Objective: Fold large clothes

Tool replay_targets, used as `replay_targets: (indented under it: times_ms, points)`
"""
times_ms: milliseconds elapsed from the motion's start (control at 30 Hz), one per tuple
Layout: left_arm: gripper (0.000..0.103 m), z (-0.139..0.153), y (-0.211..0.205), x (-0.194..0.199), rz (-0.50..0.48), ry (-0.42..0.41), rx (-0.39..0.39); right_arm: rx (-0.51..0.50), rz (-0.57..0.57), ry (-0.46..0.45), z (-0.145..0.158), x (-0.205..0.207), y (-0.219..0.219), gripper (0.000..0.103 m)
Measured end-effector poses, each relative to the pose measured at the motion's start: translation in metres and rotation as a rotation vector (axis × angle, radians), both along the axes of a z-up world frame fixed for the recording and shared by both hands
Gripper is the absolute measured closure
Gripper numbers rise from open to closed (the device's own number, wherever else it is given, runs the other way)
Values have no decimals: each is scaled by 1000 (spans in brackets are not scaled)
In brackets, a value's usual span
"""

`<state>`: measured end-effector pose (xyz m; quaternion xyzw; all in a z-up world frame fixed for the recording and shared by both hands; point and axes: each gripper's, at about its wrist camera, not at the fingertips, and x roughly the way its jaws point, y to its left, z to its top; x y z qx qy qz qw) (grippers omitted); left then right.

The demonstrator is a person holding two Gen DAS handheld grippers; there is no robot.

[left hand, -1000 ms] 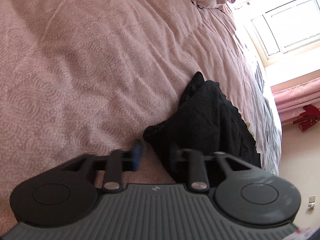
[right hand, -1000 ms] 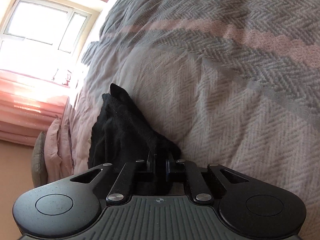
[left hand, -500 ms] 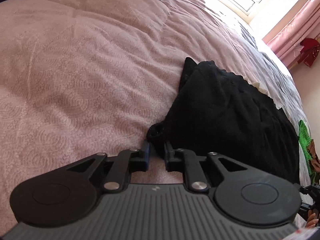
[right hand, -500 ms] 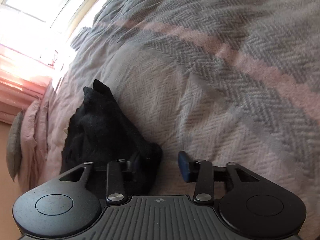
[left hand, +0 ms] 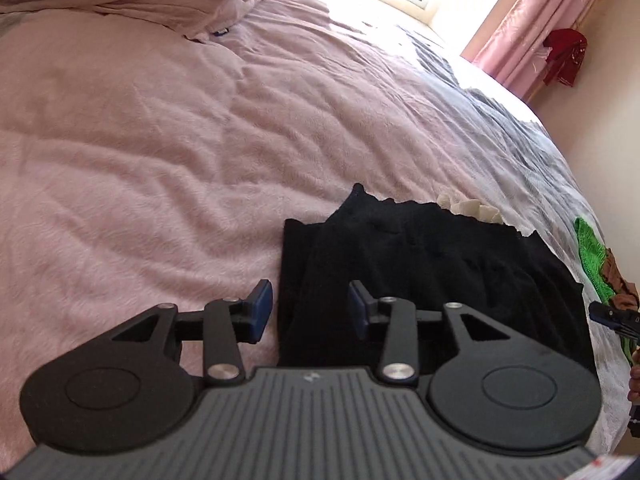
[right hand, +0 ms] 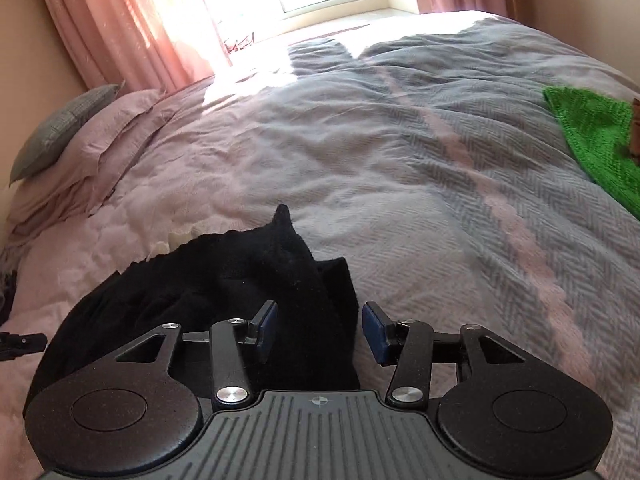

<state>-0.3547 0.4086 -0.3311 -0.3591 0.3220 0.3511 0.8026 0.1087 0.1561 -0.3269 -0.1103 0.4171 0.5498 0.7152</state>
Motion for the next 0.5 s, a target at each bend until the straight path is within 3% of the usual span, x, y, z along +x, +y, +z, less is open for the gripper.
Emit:
replay_targets:
  times_ms: [33, 67, 100, 133, 167, 267, 333, 400, 500]
  points:
    - [68, -5, 5, 6, -10, 5, -14, -9, 22, 2, -5, 0, 6, 60]
    - [70, -11, 9, 12, -23, 4, -24, -21, 28, -15, -10, 1, 11, 77]
    - [70, -14, 12, 16, -31, 8, -24, -28, 36, -27, -13, 1, 14, 101]
    - [76, -16, 13, 18, -37, 16, -22, -34, 35, -26, -15, 1, 15, 102]
    - [103, -18, 13, 20, -48, 27, -9, -21, 36, -40, -14, 1, 14, 102]
    - [102, -15, 7, 19, -49, 51, 85, 7, -3, -107, -11, -2, 7, 103]
    - [101, -17, 4, 18, -49, 82, 147, -23, -68, -92, -20, 6, 6, 103]
    - [100, -29, 8, 18, -50, 117, 140, -76, -113, -41, -34, 13, 10, 103]
    - [99, -34, 8, 25, -87, 163, 159, -142, -76, -71, -27, 11, 22, 99]
